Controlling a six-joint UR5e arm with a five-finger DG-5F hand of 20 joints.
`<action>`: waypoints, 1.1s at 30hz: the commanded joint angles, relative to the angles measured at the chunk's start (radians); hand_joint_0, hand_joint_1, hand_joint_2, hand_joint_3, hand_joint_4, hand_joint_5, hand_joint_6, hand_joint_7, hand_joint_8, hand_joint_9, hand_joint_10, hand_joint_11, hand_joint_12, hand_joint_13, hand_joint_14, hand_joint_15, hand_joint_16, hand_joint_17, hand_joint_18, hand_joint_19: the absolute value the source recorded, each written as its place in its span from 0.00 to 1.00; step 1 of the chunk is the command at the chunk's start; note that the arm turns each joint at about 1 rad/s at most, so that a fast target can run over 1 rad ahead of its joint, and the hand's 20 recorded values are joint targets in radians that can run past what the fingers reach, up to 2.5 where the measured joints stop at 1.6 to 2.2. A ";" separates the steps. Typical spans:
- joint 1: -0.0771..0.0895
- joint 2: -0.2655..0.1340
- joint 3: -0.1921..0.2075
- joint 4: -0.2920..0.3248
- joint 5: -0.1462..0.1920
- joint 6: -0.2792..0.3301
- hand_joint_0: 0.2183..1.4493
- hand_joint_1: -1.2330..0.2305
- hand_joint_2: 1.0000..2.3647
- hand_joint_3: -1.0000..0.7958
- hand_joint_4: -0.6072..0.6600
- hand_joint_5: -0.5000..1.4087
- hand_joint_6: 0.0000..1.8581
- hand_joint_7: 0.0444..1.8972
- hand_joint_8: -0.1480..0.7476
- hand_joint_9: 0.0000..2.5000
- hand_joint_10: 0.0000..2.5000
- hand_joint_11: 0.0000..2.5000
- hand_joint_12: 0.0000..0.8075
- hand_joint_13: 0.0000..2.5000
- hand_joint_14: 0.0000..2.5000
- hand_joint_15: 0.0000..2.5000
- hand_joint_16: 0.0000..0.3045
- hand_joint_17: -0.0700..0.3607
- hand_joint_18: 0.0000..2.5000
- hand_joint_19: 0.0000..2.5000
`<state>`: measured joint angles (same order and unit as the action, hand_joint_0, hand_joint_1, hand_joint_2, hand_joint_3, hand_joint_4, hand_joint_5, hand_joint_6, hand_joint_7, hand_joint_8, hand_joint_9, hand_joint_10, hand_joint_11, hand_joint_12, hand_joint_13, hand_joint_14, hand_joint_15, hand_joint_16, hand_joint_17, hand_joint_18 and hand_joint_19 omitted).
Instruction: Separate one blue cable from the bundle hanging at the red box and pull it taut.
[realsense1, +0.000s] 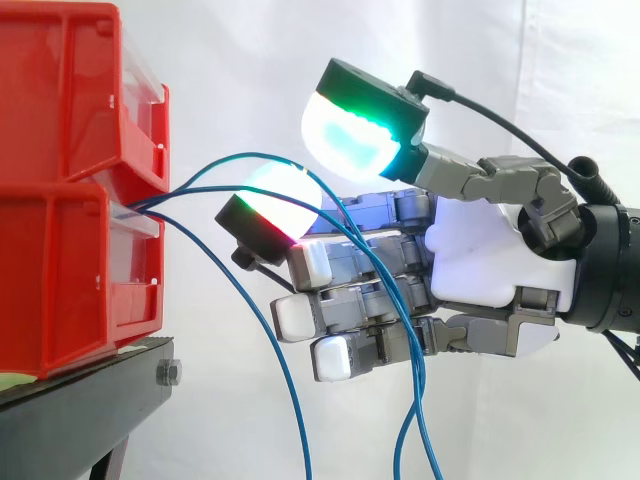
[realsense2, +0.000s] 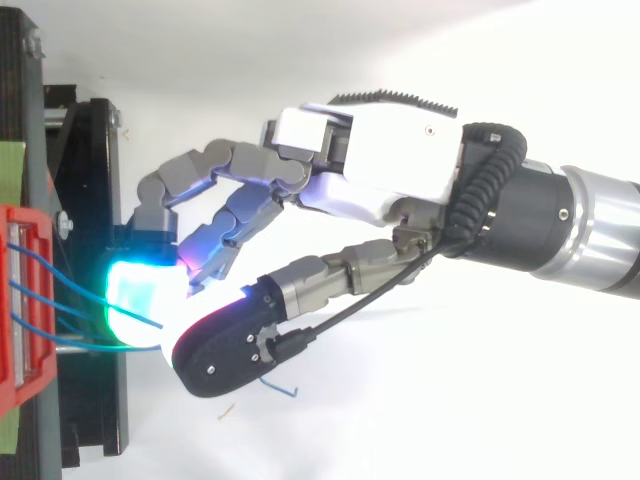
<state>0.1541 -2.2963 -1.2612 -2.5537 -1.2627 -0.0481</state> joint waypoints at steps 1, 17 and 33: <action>-0.001 0.000 0.000 0.003 0.000 -0.001 0.32 0.40 0.01 0.35 0.65 0.17 0.44 0.58 0.54 0.34 0.01 0.34 0.48 0.35 0.01 0.21 0.16 0.41 0.38 0.20; -0.001 0.000 0.000 0.003 0.002 -0.001 0.33 0.34 0.01 0.55 0.54 0.17 0.48 0.62 0.57 0.35 0.00 0.34 0.51 0.36 0.01 0.20 0.18 0.44 0.40 0.18; 0.002 0.000 0.000 0.003 0.002 -0.001 0.22 0.46 0.00 0.28 0.65 0.17 0.45 0.55 0.58 0.38 0.01 0.34 0.52 0.39 0.01 0.21 0.18 0.45 0.41 0.18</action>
<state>0.1554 -2.2964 -1.2613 -2.5513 -1.2609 -0.0491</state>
